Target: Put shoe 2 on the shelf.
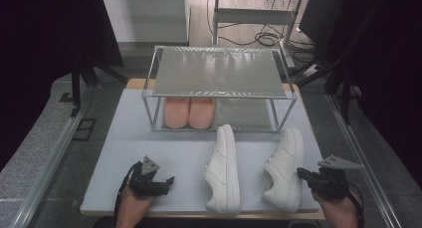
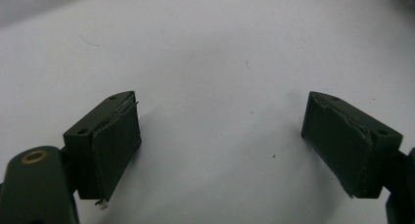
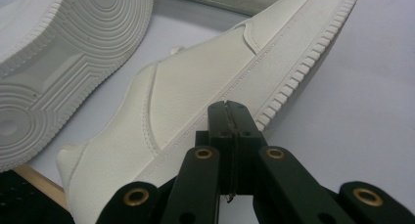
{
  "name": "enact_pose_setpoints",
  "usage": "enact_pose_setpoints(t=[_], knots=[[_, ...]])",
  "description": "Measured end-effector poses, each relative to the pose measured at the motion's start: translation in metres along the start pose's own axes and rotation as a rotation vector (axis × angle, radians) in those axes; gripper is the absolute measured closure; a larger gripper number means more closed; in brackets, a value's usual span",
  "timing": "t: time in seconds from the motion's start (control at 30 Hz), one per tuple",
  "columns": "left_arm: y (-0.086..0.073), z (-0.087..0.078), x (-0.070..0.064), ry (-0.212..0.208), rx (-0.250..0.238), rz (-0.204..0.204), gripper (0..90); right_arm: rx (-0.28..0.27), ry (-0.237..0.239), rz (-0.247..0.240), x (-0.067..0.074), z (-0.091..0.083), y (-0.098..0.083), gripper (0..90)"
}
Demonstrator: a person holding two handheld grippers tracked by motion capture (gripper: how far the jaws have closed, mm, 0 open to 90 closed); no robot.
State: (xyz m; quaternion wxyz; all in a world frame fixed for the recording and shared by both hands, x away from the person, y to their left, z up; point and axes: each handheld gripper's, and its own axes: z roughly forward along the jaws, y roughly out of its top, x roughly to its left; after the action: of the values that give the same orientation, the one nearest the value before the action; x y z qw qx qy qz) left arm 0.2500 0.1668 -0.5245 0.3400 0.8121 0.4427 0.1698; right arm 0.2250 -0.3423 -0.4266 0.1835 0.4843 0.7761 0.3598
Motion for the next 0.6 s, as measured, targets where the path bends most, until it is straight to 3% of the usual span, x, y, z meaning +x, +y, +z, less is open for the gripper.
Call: enact_pose_setpoints(t=[0.27,0.6], knots=[[0.000,0.000,0.000,0.000,-0.001,0.000,14.3,0.009,-0.040,0.001,-0.005,-0.007,-0.006,90.0],[0.000,0.000,0.000,0.000,-0.001,0.000,14.3,-0.008,-0.053,0.024,-0.013,-0.012,-0.013,90.0]])
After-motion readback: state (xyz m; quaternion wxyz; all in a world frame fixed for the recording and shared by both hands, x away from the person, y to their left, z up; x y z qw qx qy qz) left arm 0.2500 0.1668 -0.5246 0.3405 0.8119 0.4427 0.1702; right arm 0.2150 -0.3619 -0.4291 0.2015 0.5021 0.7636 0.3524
